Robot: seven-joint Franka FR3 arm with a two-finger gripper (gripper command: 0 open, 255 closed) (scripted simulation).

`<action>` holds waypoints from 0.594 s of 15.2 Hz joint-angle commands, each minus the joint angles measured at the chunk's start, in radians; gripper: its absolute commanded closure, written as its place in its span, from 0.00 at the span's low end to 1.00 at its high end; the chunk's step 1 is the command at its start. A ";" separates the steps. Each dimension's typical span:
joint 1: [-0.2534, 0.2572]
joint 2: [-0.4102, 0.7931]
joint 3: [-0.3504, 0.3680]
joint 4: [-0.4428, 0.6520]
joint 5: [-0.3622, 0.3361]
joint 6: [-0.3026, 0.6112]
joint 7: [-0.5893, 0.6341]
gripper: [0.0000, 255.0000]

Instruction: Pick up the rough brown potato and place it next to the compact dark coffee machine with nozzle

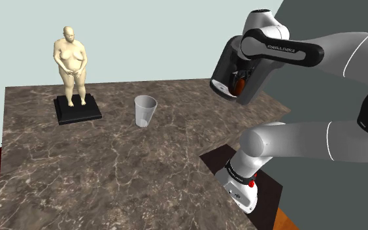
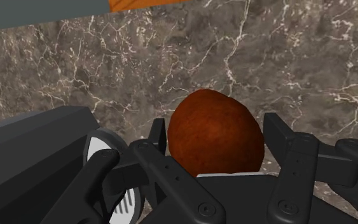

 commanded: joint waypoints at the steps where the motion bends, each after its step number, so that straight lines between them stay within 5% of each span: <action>1: 0.001 0.005 0.004 0.029 0.005 -0.023 -0.007 1.00; 9: 0.003 0.020 0.017 0.143 0.018 -0.118 -0.038 1.00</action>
